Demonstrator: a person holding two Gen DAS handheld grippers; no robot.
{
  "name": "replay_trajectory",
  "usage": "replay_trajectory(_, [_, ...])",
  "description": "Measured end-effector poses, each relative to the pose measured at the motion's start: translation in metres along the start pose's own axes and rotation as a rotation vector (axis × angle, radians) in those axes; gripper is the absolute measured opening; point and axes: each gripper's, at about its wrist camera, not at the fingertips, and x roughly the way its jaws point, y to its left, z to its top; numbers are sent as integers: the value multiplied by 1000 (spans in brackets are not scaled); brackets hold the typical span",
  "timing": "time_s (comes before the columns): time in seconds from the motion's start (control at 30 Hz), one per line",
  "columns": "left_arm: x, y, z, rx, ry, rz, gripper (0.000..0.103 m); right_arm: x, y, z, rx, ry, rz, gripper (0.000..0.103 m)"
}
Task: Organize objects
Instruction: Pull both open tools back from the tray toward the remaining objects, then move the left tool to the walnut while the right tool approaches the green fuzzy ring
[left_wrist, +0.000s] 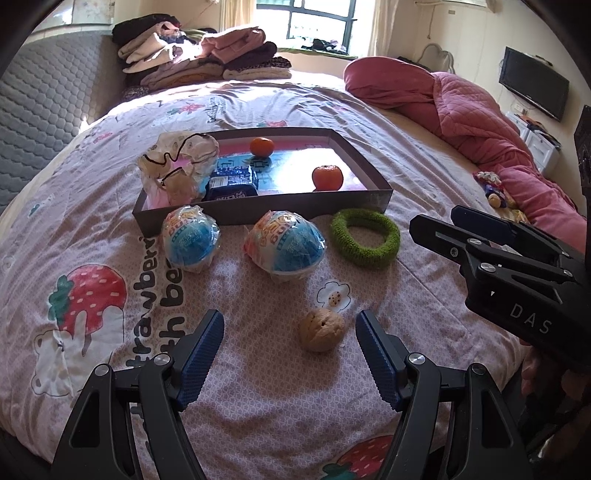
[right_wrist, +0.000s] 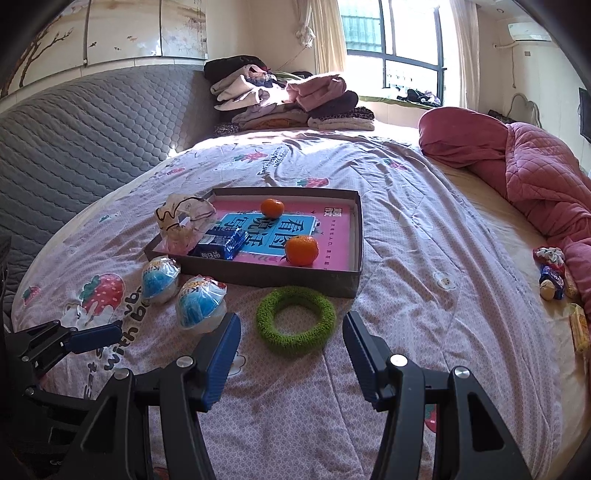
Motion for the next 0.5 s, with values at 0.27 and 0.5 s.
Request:
replay_trajectory(0.27, [9,-5,-5,14,23,-10,75,8,-4,-4,6,16,-4,57])
replay_trajectory(0.5, [18,-8,-9,24,41,-11,75,15,-6,-6,5,25,-11,57])
